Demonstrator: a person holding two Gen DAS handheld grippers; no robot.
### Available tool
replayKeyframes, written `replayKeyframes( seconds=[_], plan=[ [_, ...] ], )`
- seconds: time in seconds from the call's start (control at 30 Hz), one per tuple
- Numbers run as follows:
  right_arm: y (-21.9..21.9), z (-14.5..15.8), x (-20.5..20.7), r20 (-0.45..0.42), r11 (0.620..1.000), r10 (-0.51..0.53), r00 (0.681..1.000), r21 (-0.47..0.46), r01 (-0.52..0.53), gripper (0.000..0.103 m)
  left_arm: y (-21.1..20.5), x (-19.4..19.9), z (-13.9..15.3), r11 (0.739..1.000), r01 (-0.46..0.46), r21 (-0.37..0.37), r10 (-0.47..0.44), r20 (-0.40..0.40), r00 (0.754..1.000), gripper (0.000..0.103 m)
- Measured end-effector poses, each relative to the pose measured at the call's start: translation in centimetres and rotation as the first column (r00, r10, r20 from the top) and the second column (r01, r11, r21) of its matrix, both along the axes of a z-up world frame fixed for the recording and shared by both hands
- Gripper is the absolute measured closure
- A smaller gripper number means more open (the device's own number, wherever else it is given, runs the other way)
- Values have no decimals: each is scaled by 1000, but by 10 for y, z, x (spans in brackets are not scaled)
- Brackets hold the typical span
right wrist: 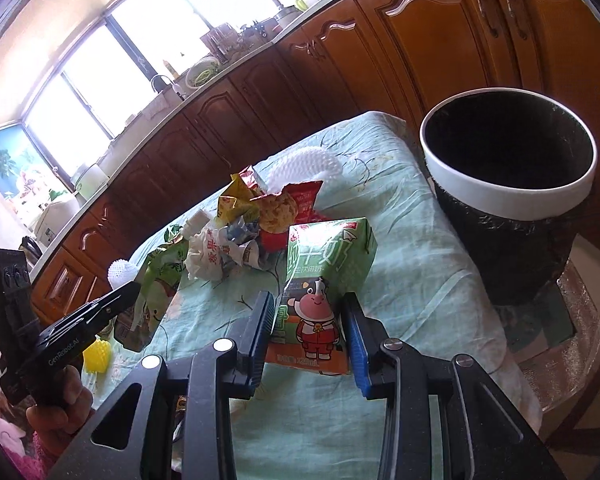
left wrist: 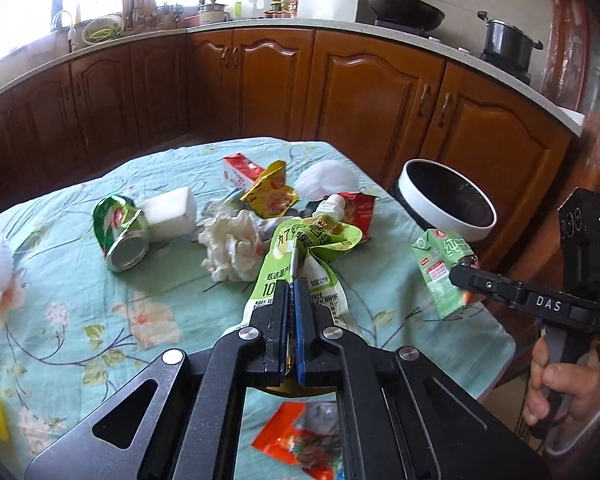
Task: Collect trash
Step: 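Carry carton and pouch to the bin and open both grippers to drop them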
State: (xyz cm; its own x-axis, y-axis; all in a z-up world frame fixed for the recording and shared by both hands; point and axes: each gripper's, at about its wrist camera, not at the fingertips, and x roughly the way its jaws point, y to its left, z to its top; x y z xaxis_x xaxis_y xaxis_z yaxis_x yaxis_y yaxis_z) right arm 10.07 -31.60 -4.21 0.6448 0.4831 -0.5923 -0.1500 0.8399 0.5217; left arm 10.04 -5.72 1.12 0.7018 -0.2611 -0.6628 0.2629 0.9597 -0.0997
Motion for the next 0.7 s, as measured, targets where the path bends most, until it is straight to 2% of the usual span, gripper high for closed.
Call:
replayKeyframes(
  seconds=[0.37, 0.7],
  plan=[
    [-56, 15, 7, 33, 991, -130, 991, -20, 130, 67, -67, 37, 12, 991, 131, -26, -131, -5, 991, 101],
    [-108, 28, 32, 58, 967, -242, 969, -70, 246, 67, -147, 80, 20, 967, 255, -6, -255, -11, 967, 101]
  ],
)
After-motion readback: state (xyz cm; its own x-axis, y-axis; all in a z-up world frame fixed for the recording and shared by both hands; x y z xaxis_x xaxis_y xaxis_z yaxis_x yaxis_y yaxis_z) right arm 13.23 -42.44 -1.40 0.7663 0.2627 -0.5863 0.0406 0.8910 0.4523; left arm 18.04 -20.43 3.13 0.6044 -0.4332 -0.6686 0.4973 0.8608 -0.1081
